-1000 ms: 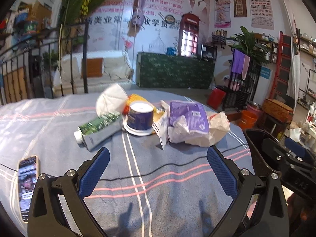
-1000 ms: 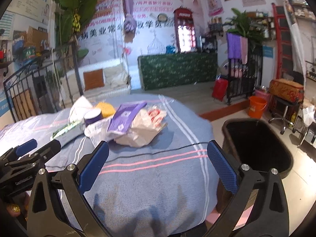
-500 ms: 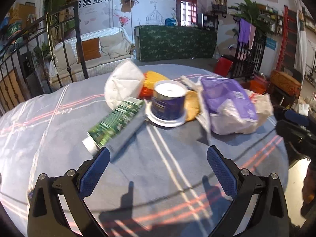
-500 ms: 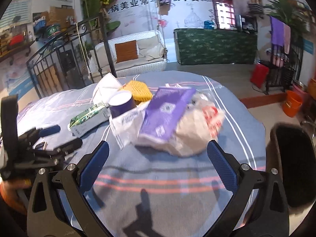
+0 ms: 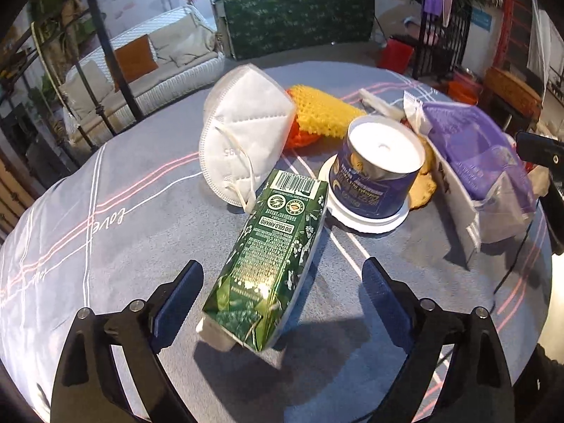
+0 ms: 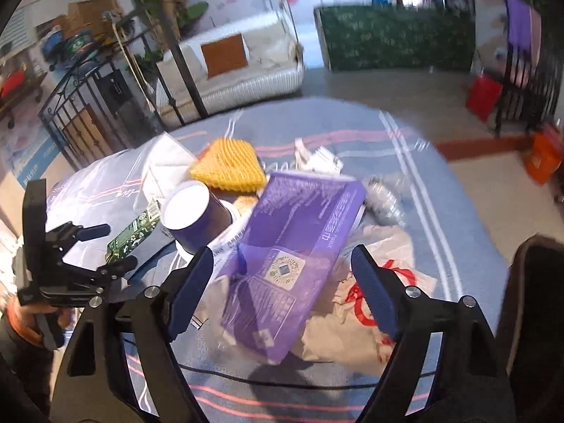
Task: Collect trash
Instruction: 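Grasp the green juice carton with the left tool while the right tool grasps the purple wrapper, then carry the green carton and purple wrapper over the black bin with both tools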
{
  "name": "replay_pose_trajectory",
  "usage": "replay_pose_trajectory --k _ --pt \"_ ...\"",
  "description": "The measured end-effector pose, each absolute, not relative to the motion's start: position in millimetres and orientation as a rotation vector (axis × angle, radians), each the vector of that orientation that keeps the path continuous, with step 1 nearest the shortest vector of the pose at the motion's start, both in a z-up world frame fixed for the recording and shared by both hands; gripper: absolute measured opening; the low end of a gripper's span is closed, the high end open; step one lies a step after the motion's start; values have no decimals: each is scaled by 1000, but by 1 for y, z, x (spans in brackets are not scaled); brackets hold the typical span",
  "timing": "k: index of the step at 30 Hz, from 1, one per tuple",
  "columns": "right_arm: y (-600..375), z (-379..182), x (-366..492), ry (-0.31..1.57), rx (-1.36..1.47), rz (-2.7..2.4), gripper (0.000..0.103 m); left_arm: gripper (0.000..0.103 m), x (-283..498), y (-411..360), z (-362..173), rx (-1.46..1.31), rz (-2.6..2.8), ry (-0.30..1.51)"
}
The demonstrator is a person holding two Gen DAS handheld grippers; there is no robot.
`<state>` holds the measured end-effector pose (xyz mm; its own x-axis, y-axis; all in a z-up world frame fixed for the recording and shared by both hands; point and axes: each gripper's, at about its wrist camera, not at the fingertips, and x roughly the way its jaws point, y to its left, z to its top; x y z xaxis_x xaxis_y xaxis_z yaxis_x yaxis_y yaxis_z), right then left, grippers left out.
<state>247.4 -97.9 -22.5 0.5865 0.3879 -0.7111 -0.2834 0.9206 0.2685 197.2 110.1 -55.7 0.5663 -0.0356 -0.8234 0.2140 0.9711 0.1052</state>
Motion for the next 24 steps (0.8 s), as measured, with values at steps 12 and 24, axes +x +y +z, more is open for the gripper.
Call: replay_pose_trajectory --k 12,24 --pt "-99 -47 275 922 299 473 16 56 215 120 -67 154 -125 1015" --pt "-94 -4 234 754 265 549 3 48 186 119 -50 -2 -121 934"
